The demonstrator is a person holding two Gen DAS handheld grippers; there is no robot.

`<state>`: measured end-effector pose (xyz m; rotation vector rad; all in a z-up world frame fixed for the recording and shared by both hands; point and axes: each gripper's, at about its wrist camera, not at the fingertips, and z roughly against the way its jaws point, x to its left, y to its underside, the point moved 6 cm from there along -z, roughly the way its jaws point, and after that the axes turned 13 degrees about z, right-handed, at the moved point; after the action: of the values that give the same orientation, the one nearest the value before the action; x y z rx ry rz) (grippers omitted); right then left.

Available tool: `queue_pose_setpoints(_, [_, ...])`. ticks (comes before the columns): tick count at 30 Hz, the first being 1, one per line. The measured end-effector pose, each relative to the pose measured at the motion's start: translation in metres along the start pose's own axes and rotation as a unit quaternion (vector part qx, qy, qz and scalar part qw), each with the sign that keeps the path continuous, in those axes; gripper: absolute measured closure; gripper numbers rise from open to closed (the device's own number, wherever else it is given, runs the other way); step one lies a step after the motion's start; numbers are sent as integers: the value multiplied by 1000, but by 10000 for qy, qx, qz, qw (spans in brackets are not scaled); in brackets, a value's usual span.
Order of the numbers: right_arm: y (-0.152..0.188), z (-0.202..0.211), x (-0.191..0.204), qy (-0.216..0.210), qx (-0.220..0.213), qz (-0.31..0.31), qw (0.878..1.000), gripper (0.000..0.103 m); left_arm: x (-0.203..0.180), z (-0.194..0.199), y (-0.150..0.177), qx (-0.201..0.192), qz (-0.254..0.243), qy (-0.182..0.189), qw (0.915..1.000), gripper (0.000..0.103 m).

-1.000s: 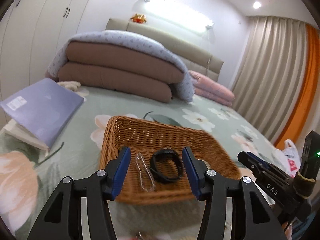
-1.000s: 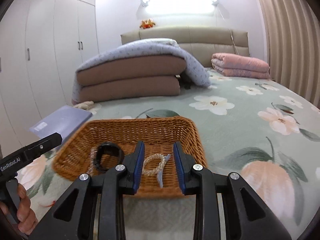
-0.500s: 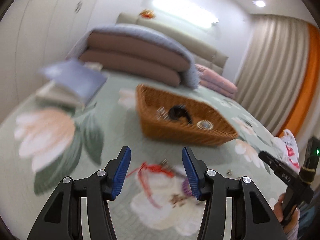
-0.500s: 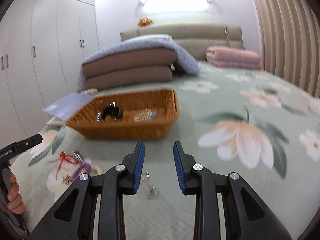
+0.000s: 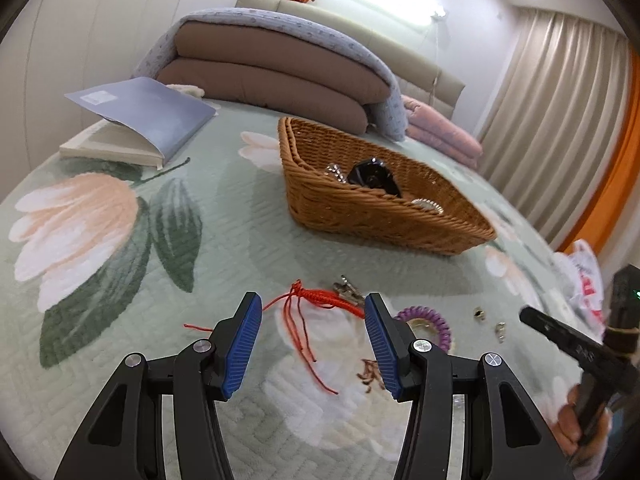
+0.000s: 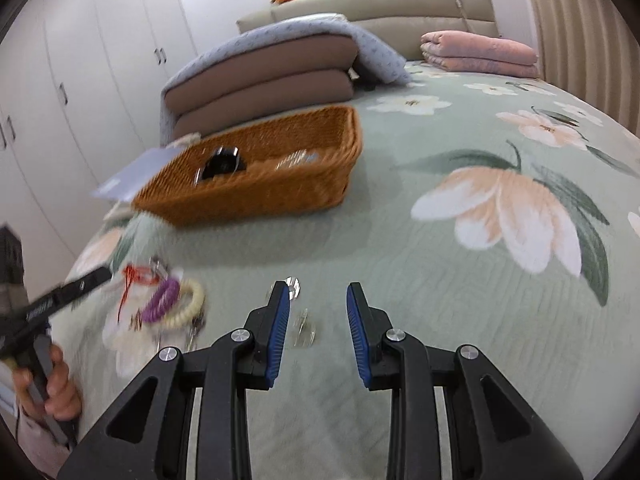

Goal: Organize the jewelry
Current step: 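Move both open tools back over the remaining jewelry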

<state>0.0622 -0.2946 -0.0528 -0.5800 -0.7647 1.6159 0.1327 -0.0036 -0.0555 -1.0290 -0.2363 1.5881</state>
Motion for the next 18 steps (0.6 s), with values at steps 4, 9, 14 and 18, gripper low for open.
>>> queue_pose_setpoints(4, [3,-7,10,208,133,275,9993,71,6,-7,3,291,187,-57,9994,48])
queue_pose_setpoints(9, [8,-17,15,302,324,384,9983,71,19,-12,-1,570,791,294,9948,48])
queue_pose_setpoints(14, [7,-20,13,294,383,379,9981,71,18,-25,-4,816,1312,587,9863,48])
queue_pose_setpoints(18, [5,-24,13,383,431,423,9974,71,11,-34,-5,741,1343,388,9874,48])
